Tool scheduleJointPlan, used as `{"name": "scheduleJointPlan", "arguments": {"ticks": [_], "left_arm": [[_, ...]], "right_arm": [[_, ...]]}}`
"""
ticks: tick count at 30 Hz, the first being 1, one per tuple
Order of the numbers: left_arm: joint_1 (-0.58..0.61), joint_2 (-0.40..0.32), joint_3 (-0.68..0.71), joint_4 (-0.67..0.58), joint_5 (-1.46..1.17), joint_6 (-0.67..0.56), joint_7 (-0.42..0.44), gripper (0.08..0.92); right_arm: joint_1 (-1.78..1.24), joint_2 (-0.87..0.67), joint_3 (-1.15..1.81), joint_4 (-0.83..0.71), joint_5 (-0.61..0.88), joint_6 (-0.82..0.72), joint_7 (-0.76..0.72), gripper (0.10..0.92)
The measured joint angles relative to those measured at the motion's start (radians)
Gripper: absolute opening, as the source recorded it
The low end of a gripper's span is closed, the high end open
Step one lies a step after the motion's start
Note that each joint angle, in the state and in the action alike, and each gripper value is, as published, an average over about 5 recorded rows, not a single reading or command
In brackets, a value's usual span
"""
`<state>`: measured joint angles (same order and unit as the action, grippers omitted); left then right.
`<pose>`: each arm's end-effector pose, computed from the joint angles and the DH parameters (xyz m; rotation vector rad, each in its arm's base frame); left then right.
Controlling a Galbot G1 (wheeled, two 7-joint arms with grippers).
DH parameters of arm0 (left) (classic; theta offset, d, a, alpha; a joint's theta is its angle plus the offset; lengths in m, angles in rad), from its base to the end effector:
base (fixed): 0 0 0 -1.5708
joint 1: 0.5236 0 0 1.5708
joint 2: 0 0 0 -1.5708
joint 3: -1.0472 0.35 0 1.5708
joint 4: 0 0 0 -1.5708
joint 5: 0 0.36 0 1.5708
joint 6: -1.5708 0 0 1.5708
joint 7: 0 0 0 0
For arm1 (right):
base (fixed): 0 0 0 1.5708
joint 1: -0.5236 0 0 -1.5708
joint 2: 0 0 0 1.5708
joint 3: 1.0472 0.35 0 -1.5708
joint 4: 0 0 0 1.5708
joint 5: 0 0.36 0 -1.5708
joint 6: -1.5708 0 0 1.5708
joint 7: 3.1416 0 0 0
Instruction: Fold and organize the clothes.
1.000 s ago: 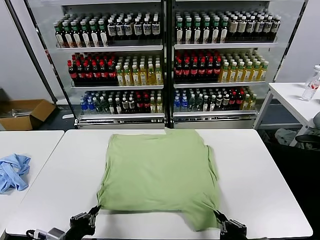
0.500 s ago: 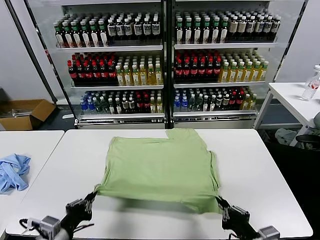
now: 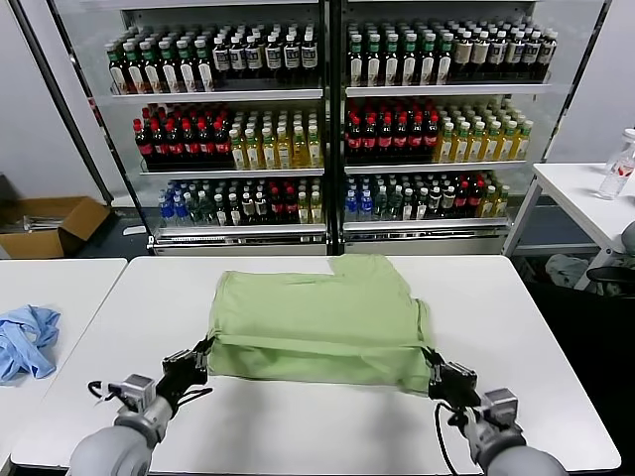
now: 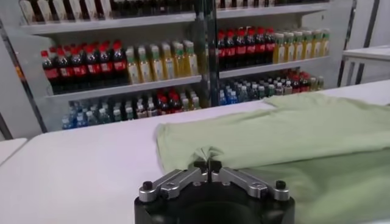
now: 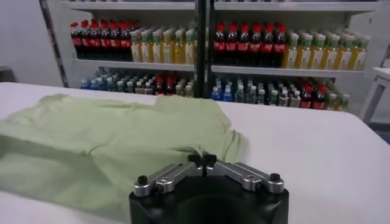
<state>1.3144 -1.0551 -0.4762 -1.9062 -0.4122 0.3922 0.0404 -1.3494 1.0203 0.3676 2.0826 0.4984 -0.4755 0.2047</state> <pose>0.2722 0.1002 -0.2916 -0.3154 -2.7408 -0.1381 0.2444 -0.0493 -0.2580 0.2556 -2.7341 0.1181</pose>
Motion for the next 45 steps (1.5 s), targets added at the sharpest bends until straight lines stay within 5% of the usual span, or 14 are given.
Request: {"name": "scheduleJointPlan", "arguments": {"ticks": [10, 14, 24, 36, 40, 45], "left_arm": [[-0.104, -0.003, 0.047, 0.111, -0.001, 0.0, 0.016, 0.084], [-0.139, -0.013, 0.064, 0.158, 0.016, -0.002, 0.02, 0.119], [-0.163, -0.004, 0.056, 0.22, 0.048, -0.011, 0.016, 0.404], [-0.051, 0.042, 0.006, 0.097, -0.04, 0.04, -0.019, 0.748], [-0.029, 0.044, -0.003, 0.08, -0.064, 0.077, -0.041, 0.812], [-0.017, 0.043, -0.004, 0.062, -0.082, 0.116, -0.063, 0.715]], "right_arm": [[0.087, 0.011, -0.041, -0.082, -0.018, -0.018, 0.004, 0.117], [0.098, 0.025, -0.053, -0.109, -0.033, -0.022, 0.009, 0.191], [0.061, 0.005, -0.018, -0.072, -0.044, -0.033, 0.015, 0.477], [-0.056, 0.019, -0.003, -0.008, -0.047, -0.026, 0.051, 0.8], [-0.064, 0.028, -0.009, -0.02, -0.033, -0.021, 0.062, 0.794], [-0.062, 0.042, -0.023, -0.04, -0.014, -0.017, 0.071, 0.661]]}}
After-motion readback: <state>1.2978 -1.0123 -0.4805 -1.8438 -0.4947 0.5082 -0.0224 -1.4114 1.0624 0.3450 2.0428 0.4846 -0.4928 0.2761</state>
